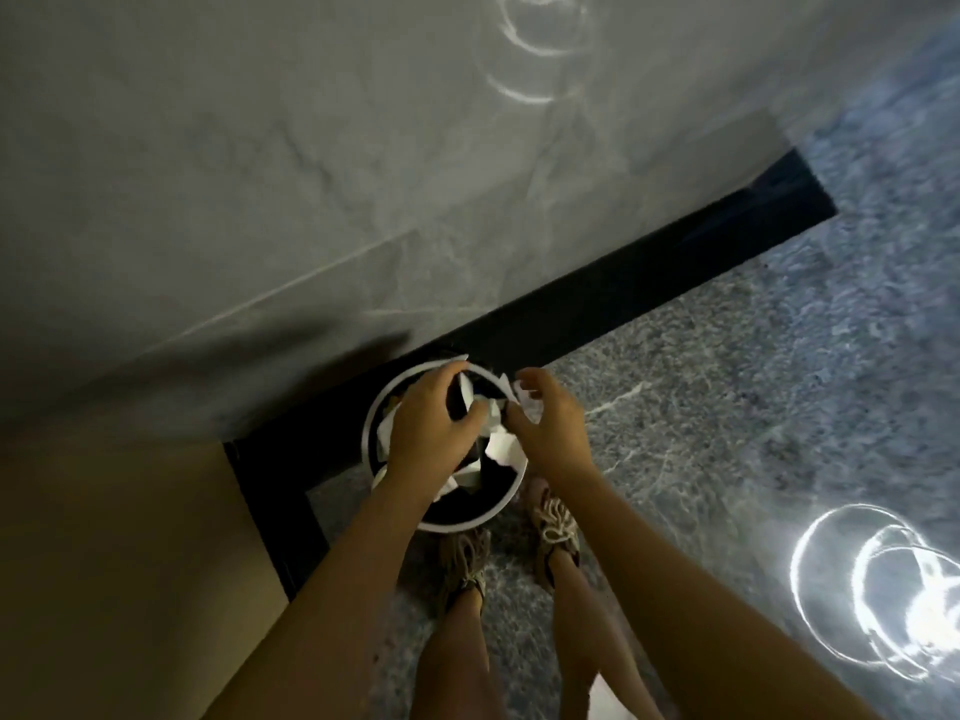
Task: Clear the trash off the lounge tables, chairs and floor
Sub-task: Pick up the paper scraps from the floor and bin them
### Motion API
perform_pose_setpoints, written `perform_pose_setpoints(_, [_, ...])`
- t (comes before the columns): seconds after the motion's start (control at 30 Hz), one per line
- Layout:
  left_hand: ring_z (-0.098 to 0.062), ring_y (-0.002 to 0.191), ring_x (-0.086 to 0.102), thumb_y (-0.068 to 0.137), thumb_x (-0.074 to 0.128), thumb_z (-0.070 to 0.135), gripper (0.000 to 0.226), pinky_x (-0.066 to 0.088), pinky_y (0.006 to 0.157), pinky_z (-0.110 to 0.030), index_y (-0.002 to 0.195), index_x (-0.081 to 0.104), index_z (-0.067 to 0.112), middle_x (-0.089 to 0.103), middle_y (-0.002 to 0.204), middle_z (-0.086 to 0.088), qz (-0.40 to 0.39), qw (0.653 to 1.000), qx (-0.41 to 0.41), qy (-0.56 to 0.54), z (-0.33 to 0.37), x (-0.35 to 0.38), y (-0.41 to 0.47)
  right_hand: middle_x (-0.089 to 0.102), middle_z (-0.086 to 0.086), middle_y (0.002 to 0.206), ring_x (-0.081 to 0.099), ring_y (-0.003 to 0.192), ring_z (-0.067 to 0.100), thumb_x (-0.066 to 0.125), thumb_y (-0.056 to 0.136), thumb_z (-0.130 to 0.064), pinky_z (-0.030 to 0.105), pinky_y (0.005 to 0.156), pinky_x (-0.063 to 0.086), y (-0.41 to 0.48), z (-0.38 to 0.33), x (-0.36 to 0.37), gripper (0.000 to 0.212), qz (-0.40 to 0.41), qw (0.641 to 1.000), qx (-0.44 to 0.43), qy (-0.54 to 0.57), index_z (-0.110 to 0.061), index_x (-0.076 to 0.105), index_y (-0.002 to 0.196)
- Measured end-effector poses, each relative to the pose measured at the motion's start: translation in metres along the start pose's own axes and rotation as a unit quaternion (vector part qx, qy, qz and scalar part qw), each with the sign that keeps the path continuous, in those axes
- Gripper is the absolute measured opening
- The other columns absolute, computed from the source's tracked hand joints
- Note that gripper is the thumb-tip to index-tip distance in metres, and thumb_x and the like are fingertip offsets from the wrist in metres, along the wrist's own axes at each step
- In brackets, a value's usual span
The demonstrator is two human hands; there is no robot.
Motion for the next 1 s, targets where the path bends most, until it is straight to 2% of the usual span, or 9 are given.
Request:
perform_pose_setpoints(0.1, [-0.020, 0.122, 0.047, 0.087, 0.062, 0.025, 0.045, 0.040, 0.100, -0.031, 0.129, 0.051, 0.018, 0.053, 0.130, -0.004, -0.018, 0.995, 0.095, 0.036, 0.073, -0.025, 0.005, 0.058, 0.003, 0.119, 0.051, 0.112, 0.019, 0.061, 0.087, -0.020, 0.039, 0.097, 0.044, -0.004, -0.042, -0.065, 0.037, 0.061, 0.998, -0.034, 0.000, -0.016, 0.051, 0.122])
perform_pose_setpoints(0.23, [-0.021, 0.121, 0.048, 0.087, 0.061, 0.027, 0.046, 0.042, 0.098, -0.034, 0.130, 0.050, 0.017, 0.053, 0.131, -0.004, -0.041, 0.971, 0.219, 0.084, 0.183, -0.043, 0.004, 0.058, 0.003, 0.119, 0.051, 0.113, 0.019, 0.060, 0.088, -0.024, 0.043, 0.099, 0.042, -0.023, -0.084, -0.165, 0.036, 0.161, 0.984, -0.070, 0.006, -0.018, 0.051, 0.122])
perform_pose_setpoints(0.43, [-0.020, 0.117, 0.049, 0.086, 0.061, 0.029, 0.047, 0.042, 0.097, -0.033, 0.130, 0.051, 0.017, 0.054, 0.129, -0.005, -0.103, 0.915, 0.373, 0.115, 0.359, -0.029, -0.037, 0.057, 0.006, 0.124, 0.051, 0.115, 0.024, 0.057, 0.090, -0.032, 0.042, 0.097, 0.041, -0.091, -0.096, -0.335, 0.040, 0.319, 0.945, -0.065, -0.023, -0.015, 0.050, 0.125])
perform_pose_setpoints(0.57, [-0.022, 0.114, 0.052, 0.086, 0.062, 0.028, 0.044, 0.040, 0.093, -0.028, 0.128, 0.054, 0.015, 0.057, 0.126, -0.007, -0.138, 0.863, 0.471, 0.118, 0.470, 0.006, -0.091, 0.058, 0.007, 0.123, 0.051, 0.114, 0.026, 0.054, 0.091, -0.035, 0.043, 0.097, 0.039, -0.165, -0.066, -0.448, 0.039, 0.426, 0.904, -0.029, -0.032, -0.016, 0.051, 0.125])
perform_pose_setpoints(0.7, [-0.022, 0.116, 0.052, 0.087, 0.061, 0.030, 0.042, 0.041, 0.093, -0.032, 0.128, 0.053, 0.018, 0.056, 0.128, -0.006, -0.191, 0.813, 0.536, 0.125, 0.560, 0.064, -0.151, 0.059, 0.007, 0.121, 0.053, 0.113, 0.026, 0.055, 0.090, -0.036, 0.039, 0.096, 0.037, -0.247, -0.017, -0.546, 0.039, 0.528, 0.848, 0.023, -0.040, -0.016, 0.053, 0.124])
perform_pose_setpoints(0.87, [-0.021, 0.115, 0.052, 0.088, 0.060, 0.033, 0.043, 0.041, 0.091, -0.032, 0.128, 0.052, 0.019, 0.055, 0.128, -0.006, -0.241, 0.755, 0.596, 0.133, 0.655, 0.164, -0.236, 0.060, 0.009, 0.120, 0.055, 0.111, 0.028, 0.056, 0.089, -0.032, 0.038, 0.092, 0.040, -0.345, 0.058, -0.647, 0.037, 0.607, 0.788, 0.090, -0.048, -0.014, 0.055, 0.122])
perform_pose_setpoints(1.0, [-0.023, 0.113, 0.054, 0.087, 0.063, 0.027, 0.042, 0.040, 0.088, -0.028, 0.125, 0.055, 0.014, 0.057, 0.126, -0.010, -0.285, 0.719, 0.625, 0.106, 0.718, 0.251, -0.312, 0.061, 0.009, 0.120, 0.055, 0.112, 0.027, 0.056, 0.089, -0.032, 0.036, 0.094, 0.039, -0.420, 0.121, -0.712, 0.037, 0.638, 0.754, 0.138, -0.074, -0.013, 0.056, 0.121])
Point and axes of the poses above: each hand's wrist, its own y-axis towards the middle knuckle, its own x-axis out of the palm, z = x × y, the point moved 4 cm from there along y, towards the middle knuckle
